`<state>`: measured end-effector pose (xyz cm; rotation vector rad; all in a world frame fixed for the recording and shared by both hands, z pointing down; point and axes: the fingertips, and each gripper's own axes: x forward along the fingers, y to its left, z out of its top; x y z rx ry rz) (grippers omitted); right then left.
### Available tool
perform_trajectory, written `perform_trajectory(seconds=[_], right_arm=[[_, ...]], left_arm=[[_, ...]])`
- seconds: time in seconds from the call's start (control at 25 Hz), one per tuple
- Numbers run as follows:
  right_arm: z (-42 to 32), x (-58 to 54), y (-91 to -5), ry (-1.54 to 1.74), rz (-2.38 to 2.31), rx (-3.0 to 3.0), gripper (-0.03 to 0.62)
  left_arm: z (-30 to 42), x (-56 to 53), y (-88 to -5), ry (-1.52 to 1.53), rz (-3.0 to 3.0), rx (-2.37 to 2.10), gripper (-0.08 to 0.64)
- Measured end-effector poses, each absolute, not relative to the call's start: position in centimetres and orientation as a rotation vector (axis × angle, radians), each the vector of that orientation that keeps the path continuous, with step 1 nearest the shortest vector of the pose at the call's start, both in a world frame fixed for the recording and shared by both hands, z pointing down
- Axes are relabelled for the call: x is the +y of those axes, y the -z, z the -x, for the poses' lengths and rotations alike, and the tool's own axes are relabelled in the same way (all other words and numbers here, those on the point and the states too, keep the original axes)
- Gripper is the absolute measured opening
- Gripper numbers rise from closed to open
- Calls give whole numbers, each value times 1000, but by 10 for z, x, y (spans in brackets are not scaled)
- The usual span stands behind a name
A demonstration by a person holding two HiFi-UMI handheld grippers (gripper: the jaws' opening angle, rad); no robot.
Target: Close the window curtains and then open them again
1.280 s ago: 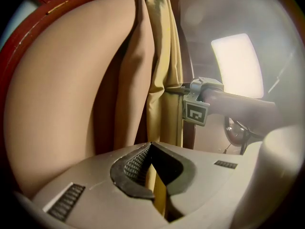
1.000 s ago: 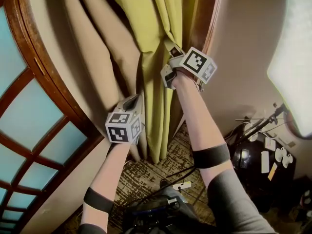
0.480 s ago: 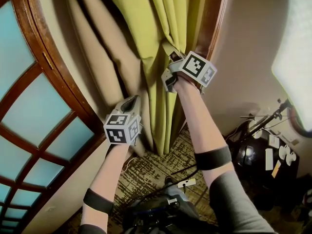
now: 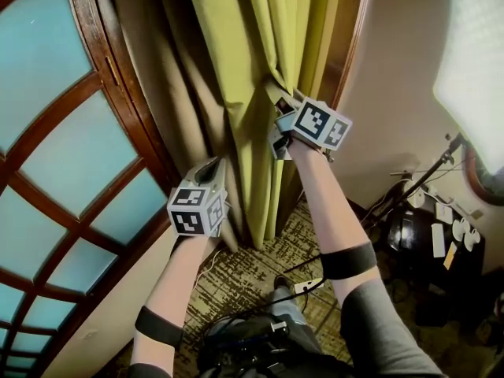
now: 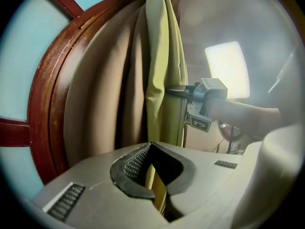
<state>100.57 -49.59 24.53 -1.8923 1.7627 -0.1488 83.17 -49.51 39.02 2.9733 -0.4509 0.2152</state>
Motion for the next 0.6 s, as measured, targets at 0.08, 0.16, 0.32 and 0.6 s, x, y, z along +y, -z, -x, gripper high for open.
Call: perform_trajectory(seconds=[0.08, 0.16, 0.32, 0.6], right_arm=[[-987, -487, -252, 125, 1934, 1787, 215], [-968, -478, -260, 96, 1980, 1818, 250], [-927, -459, -270, 5, 2055, 1917, 318], [-871, -432, -280, -134, 1946, 2107, 322]], left_arm=[[-817, -488, -393, -222, -2970, -438, 0], [-804, -482, -398, -236, -2961, -421, 0], [-780, -477, -413, -252, -2952, -421, 0], [-743, -466, -434, -273, -2923, -514, 0]])
